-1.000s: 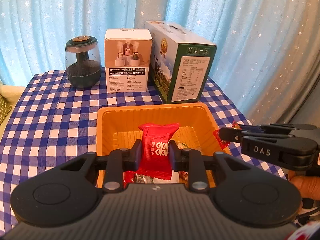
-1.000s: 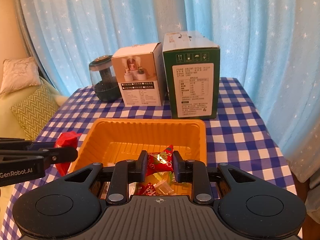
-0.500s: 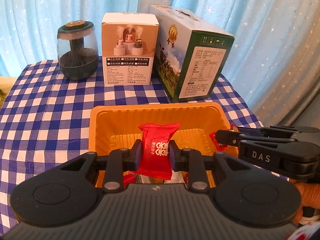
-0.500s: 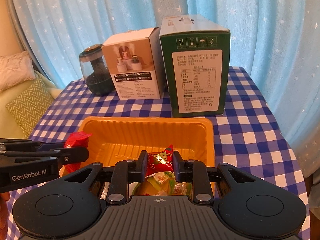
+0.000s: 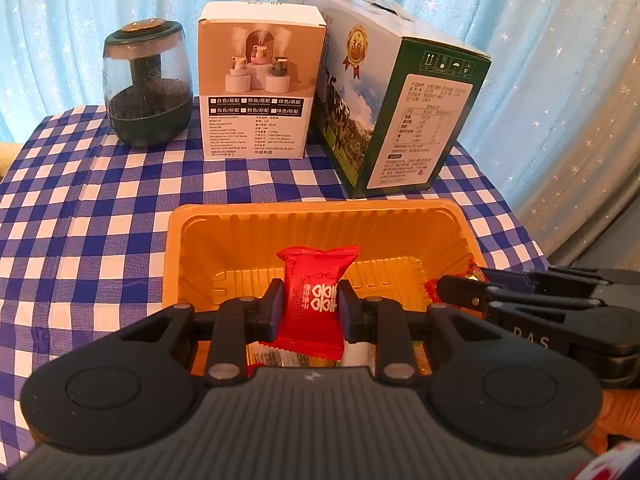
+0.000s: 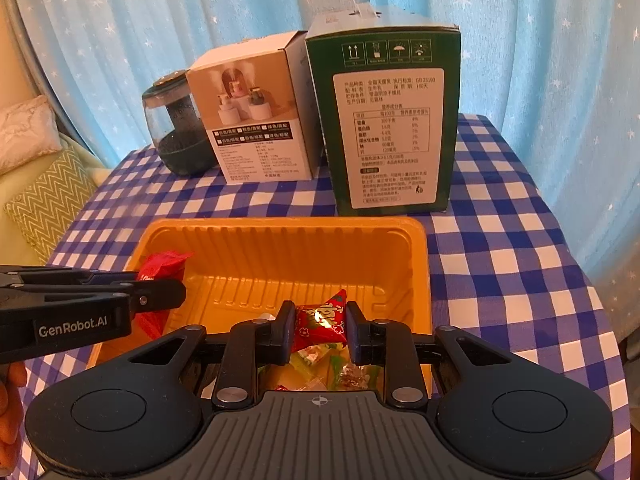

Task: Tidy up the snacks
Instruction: 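Open both tools to drop the red packet and candy into the tray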

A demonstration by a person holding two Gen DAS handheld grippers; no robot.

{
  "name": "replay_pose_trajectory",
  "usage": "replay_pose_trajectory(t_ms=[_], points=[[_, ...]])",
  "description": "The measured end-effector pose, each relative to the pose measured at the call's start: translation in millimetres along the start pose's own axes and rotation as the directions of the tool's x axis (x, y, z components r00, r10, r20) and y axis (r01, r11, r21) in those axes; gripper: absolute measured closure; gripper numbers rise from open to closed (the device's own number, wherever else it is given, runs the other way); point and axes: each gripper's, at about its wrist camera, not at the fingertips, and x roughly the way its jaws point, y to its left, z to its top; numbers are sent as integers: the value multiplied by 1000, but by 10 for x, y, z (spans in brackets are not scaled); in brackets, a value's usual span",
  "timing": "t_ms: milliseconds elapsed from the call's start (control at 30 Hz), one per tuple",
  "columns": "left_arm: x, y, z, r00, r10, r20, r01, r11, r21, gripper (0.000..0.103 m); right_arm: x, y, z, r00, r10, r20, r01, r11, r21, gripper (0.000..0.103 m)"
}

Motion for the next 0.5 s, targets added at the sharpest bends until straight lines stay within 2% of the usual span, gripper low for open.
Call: replay_pose_trajectory(t_ms=[167,233,267,500], points=[[72,41,6,1000,-10,-3,10,1000,-13,78,21,-2,-27,1000,-3,-3,3,1000,4,77],[75,68,6,1000,-19,9,19,999,-31,70,29,-9,-29,1000,-5,-4,5,1000,7,77],[73,86,8,1000,-23,16,24,999,-41,59,32,-10,-30,1000,-5,-4,5,1000,9,77],[56,122,-5,1000,13,14,-13,1000,-19,58,37,-22,-20,1000,-3,-2,3,1000,20,77]])
